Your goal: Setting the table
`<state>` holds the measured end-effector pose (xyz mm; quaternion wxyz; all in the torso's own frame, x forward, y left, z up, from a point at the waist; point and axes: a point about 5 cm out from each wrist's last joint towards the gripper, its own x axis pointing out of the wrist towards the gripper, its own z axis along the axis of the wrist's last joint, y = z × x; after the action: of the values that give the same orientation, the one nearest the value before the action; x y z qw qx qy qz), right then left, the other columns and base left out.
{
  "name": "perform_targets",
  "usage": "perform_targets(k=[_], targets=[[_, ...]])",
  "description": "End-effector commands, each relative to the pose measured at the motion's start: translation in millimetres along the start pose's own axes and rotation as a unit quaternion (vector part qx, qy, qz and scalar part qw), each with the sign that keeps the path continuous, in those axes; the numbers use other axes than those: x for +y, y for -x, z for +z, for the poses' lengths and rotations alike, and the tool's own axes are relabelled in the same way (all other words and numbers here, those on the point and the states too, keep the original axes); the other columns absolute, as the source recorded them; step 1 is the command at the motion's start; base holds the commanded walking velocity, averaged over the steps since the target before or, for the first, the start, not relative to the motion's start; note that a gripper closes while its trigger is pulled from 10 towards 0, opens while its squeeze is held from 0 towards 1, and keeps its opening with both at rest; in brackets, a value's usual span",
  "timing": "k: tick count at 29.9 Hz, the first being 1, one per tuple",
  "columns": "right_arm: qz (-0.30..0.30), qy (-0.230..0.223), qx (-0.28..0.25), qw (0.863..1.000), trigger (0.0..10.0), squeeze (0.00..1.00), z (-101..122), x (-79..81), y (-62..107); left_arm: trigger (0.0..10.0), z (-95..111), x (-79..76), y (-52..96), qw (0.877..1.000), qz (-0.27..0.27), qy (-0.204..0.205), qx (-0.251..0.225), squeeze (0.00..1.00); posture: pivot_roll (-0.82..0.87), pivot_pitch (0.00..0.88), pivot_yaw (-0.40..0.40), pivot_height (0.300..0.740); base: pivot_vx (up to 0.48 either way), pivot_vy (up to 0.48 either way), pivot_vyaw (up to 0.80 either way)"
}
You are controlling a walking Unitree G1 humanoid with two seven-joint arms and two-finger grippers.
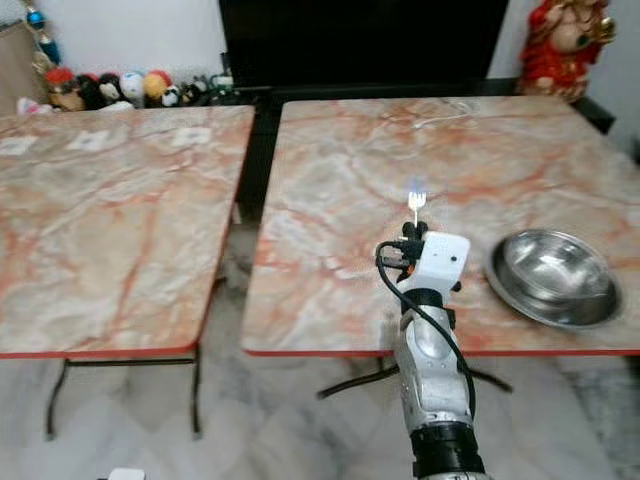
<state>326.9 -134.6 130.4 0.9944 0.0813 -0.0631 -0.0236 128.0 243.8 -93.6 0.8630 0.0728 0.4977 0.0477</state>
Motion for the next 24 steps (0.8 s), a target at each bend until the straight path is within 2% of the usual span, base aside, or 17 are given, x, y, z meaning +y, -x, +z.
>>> perform_targets(k=[1, 11, 18, 20, 24], targets=[[-0.003, 0.008, -0.009, 1.0, 10.0, 0.0, 6.2, -2.8, -3.8, 10.0, -0.9, 3.3, 0.4, 1.0, 0.005, -0.002, 0.003, 0.0, -0.12, 0.0, 0.043, 0.74, 0.0, -0.446, 0.0], [-0.023, 0.016, -0.015, 1.0, 10.0, 0.0, 9.4, -13.9, -6.4, 10.0, -0.4, -0.1, -0.1, 1.0, 0.004, -0.004, 0.003, 0.0, -0.12, 0.0, 0.047, 0.74, 0.0, -0.446, 0.0], [-0.043, 0.023, -0.016, 0.999, 10.0, 0.0, 11.1, -22.6, -7.9, 10.0, 0.7, 14.0, 1.2, 1.0, 0.012, -0.004, 0.001, 0.0, -0.12, 0.0, 0.051, 0.74, 0.0, -0.446, 0.0], [-0.046, 0.027, -0.018, 0.998, 10.0, 0.0, 11.9, -26.1, -8.2, 10.0, 1.0, 16.5, 1.4, 1.0, 0.016, 0.001, 0.002, 0.0, -0.12, 0.0, 0.051, 0.74, 0.0, 0.0, 0.0], [-0.058, 0.034, -0.016, 0.998, 10.0, 0.0, 12.7, -33.5, -10.0, 10.0, 6.8, 12.0, -0.3, 1.0, 0.015, -0.001, -0.007, 0.0, -0.12, 0.0, 0.052, 0.74, 0.0, 0.0, 0.0]])
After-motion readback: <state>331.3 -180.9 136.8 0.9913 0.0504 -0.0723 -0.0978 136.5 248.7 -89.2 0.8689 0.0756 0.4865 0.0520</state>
